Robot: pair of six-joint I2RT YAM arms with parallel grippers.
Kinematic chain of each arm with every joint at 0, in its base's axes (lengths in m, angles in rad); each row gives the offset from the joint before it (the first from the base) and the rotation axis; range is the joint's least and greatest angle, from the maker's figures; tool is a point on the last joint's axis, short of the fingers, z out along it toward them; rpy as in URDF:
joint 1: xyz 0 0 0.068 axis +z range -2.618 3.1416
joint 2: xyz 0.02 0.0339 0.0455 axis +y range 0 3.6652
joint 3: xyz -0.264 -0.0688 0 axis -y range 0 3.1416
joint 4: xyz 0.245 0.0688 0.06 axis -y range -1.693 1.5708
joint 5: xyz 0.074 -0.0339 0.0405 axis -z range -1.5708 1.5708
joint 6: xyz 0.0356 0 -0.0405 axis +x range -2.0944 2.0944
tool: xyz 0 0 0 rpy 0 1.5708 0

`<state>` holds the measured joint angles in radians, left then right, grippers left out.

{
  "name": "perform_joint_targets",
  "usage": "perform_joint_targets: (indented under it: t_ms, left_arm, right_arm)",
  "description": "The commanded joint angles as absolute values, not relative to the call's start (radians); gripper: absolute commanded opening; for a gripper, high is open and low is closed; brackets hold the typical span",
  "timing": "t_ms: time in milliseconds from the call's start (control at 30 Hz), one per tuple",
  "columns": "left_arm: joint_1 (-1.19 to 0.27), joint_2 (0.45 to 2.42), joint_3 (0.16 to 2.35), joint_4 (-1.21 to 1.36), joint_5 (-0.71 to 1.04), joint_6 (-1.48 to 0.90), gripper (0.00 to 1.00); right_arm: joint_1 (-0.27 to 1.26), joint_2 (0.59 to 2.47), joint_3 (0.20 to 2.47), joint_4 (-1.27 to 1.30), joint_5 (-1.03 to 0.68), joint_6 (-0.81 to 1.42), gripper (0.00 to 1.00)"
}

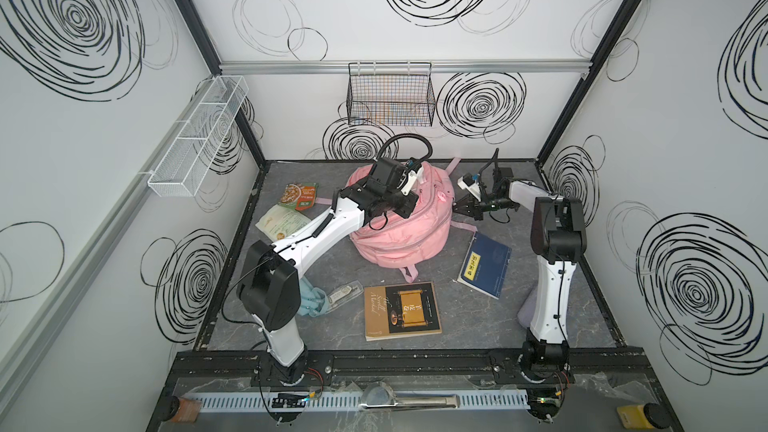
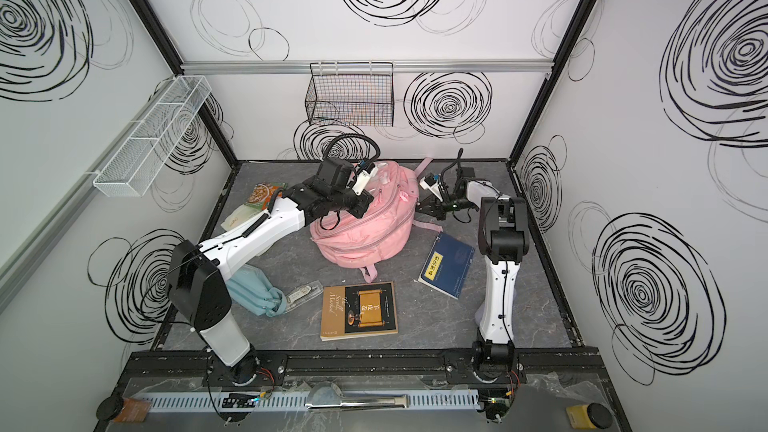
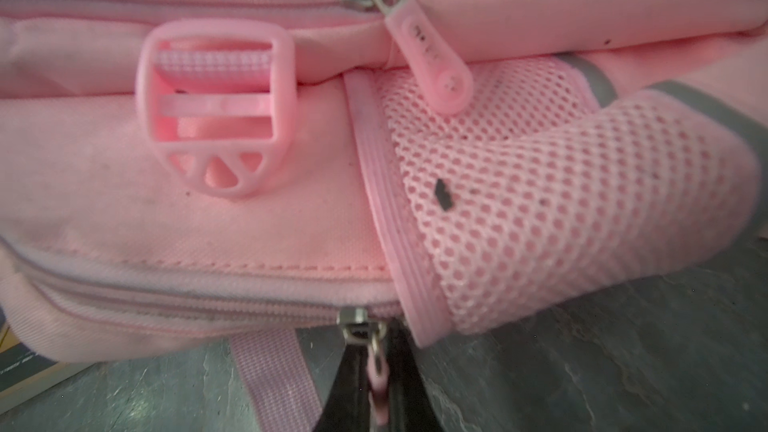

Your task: Pack the student bag

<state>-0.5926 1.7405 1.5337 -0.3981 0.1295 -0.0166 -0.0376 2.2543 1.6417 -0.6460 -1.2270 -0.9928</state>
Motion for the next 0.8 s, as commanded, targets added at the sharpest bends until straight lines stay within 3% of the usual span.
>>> perform_joint_targets:
  t_ms: [0,133,367,767]
  left_arm:
    - [-0.584,1.683,1.582,-0.244,0.135,-0.035,0.00]
    - [-0.584,1.684,1.568,-0.212,0.125,-0.069,0.00]
    - [-0.585,1.702,1.578,-0.168,0.082,-0.160,0.00]
    - [-0.568,1.729,1.575,-0.068,-0.025,-0.313,0.00]
  right_arm:
    - [-0.045,2.170,1.581,-0.558,-1.215,-0.905,0.06]
    - [-0.041,2.070,1.460,-0.359,-1.156,-0.721,0.00]
    - [-0.001,1.831,1.217,-0.060,-0.905,-0.408,0.00]
    - [0.165,1.618,1.011,-0.033,-0.773,-0.250,0.00]
